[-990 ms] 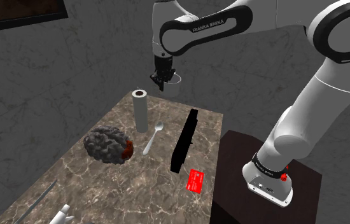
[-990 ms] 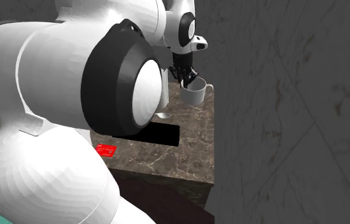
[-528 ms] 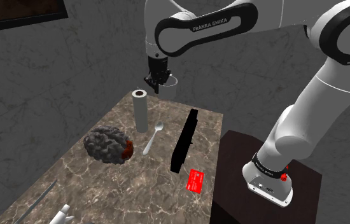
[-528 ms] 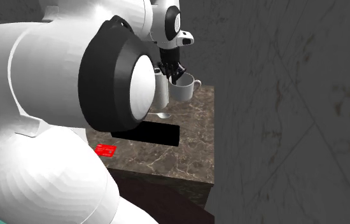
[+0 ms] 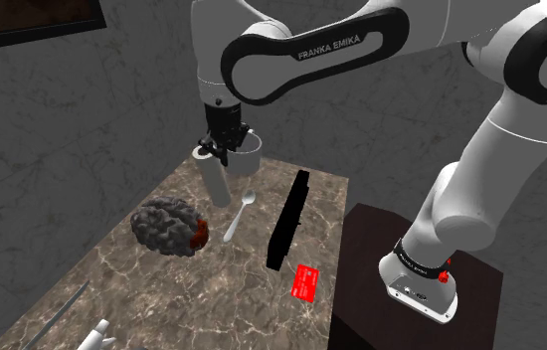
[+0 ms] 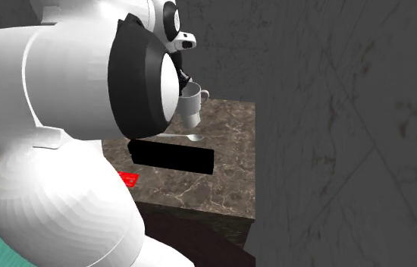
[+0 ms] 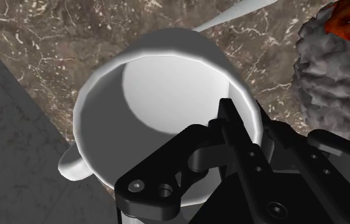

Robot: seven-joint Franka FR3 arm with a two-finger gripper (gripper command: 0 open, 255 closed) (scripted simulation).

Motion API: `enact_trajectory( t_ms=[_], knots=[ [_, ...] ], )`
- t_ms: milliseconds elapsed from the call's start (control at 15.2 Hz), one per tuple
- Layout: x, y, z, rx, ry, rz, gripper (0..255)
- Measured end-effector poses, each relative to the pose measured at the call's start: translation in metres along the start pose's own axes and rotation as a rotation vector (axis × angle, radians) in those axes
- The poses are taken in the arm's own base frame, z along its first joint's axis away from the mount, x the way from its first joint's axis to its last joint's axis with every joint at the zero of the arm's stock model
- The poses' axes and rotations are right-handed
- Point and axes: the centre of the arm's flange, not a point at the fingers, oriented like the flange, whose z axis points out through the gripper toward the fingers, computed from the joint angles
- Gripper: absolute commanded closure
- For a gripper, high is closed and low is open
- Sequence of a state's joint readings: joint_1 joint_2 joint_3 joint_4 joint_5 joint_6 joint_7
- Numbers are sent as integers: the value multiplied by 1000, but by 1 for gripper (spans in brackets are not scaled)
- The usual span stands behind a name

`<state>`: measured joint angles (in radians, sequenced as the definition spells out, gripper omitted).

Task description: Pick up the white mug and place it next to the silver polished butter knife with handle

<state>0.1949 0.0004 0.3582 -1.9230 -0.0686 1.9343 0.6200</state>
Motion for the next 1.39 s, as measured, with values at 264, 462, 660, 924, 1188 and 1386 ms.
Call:
enact_trajectory(
  t_ms=[264, 462, 660, 924, 1188, 1386],
  knots=[
    [-16, -50, -1, 0, 0, 0, 255],
    [-31, -86, -3, 0, -1, 0, 255],
    [-47, -122, -6, 1, 0, 0, 255],
    [-66, -172, -11, 0, 0, 0, 255],
    [-82, -221, -14, 1, 0, 0, 255],
    [-100, -258, -18, 1, 0, 0, 255]
  ],
)
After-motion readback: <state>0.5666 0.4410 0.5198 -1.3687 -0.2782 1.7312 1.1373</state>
